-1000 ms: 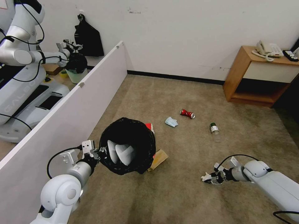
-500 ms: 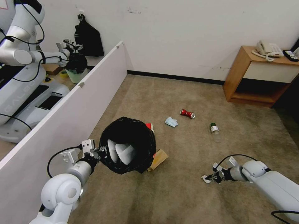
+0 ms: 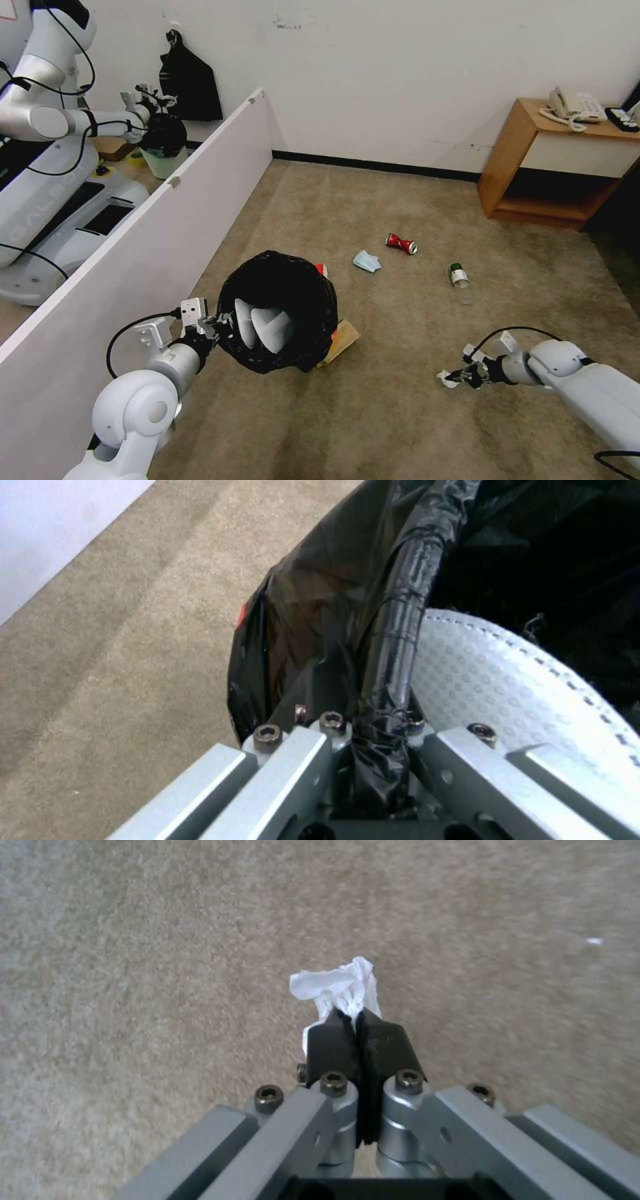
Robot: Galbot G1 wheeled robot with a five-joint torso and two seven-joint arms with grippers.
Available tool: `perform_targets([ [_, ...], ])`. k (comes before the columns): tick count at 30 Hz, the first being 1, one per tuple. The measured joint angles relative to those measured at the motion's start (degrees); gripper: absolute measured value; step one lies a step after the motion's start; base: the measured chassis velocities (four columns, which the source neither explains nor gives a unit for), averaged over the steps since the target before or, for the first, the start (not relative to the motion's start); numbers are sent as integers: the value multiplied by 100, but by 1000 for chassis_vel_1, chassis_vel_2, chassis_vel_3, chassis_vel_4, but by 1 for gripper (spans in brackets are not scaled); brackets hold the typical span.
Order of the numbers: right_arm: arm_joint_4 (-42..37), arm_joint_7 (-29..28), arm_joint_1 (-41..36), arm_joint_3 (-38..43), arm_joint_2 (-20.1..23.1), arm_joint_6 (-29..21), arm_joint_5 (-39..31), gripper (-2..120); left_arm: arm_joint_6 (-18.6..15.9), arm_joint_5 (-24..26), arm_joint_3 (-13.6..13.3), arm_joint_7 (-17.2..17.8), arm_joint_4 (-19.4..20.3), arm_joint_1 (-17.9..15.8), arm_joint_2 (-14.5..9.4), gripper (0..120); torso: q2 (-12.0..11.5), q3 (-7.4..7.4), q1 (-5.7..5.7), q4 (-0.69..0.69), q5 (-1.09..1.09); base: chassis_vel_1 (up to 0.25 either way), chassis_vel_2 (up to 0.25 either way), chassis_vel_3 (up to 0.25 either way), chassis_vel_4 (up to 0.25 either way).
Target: Pick up the trash bin and place the garbage on the floor into it.
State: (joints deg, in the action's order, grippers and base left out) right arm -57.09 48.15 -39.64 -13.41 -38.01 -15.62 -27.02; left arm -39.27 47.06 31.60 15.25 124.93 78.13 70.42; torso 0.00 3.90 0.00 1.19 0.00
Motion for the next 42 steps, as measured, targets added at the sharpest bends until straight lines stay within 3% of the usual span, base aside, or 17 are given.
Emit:
perform_targets([
  [2,-419,-42,-251,262,385,-5,-160,0,-3,31,-52,4,19,22,-102,0,0,0,0,-1,0,0,0,0,0],
  [12,-1489,-143,-1090,1304,1223,-29,-559,0,-7,97,-282,37,58,9,-332,0,0,0,0,1,0,0,0,0,0],
  [24,-2365,-116,-1432,2206,1778,74,-851,0,-49,409,-432,204,150,-49,-624,0,0,0,0,-1,0,0,0,0,0],
  [30,-3040,-110,-1365,2563,2041,332,-1306,0,-123,922,-541,481,292,-123,-1040,0,0,0,0,0,-2,0,0,0,0],
  [32,-3364,-149,-1245,2646,2093,342,-1594,0,-146,1214,-546,594,382,-223,-1280,0,0,0,0,-1,-1,0,0,0,0],
  [34,-3413,-154,-1228,2657,2104,334,-1640,0,-149,1270,-547,617,395,-251,-1327,0,0,0,0,-1,-1,0,0,0,0],
  [35,-3673,-215,-1132,2716,2153,305,-1872,0,-173,1552,-570,728,439,-395,-1542,0,0,0,0,0,-2,0,0,0,0],
  [36,-3673,-215,-1132,2716,2153,305,-1872,0,-173,1552,-570,728,439,-395,-1542,0,0,0,0,0,-2,0,0,0,0],
  [38,-4032,-380,-994,2843,2225,292,-2190,0,-203,1801,-717,857,455,-690,-1812,0,0,0,0,1,-1,0,0,0,0],
  [42,-4251,-489,-902,2942,2320,296,-2431,0,-208,1894,-884,954,445,-930,-1845,0,0,0,0,0,-1,0,0,0,0],
])
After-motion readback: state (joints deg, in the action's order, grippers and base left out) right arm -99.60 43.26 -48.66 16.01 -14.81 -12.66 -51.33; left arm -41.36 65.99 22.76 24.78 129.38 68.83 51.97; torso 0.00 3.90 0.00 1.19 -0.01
